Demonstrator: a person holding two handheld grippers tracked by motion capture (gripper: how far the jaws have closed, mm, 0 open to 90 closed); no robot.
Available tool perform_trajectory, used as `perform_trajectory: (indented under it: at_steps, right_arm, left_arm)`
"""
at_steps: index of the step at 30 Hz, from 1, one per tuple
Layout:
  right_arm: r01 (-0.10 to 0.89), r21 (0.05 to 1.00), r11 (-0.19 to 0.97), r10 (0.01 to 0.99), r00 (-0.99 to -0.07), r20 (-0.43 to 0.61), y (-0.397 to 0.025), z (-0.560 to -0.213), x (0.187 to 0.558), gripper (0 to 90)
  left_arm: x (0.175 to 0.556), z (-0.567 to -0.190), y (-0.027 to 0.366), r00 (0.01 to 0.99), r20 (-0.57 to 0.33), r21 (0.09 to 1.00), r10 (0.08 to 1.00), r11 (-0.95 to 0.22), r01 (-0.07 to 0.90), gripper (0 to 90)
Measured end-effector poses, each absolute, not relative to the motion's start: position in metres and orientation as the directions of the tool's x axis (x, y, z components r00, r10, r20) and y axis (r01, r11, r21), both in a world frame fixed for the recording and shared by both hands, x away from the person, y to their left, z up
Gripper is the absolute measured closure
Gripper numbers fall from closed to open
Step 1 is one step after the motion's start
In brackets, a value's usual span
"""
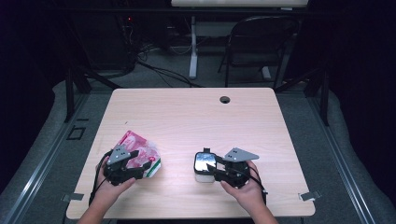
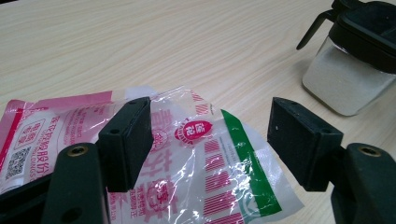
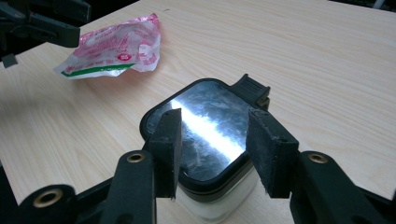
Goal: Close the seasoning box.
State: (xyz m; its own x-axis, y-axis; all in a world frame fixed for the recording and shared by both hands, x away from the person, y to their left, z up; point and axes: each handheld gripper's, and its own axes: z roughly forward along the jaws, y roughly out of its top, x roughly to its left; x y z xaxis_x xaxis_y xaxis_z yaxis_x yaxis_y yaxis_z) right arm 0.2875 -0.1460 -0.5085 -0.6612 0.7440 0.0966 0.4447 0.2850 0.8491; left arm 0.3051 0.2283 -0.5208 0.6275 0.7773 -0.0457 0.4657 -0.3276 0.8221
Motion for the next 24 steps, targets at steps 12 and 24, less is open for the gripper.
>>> perform_trajectory:
  at_steps: [12,24]
  right_arm:
    - [0.499,0.843,0.200,0.804,-0.575,0.150,-0.175,-0.508,0.297,53.6]
    - [0.541,0.828,0.148,0.864,-0.479,0.158,-0.200,-0.522,0.305,51.0]
  left_arm:
    - [0.307,-0.522,0.234,0.611,-0.053,0.830,0.790,-0.306,0.467,30.8]
    - [0.309,-0.521,0.238,0.600,-0.064,0.833,0.797,-0.288,0.472,30.9]
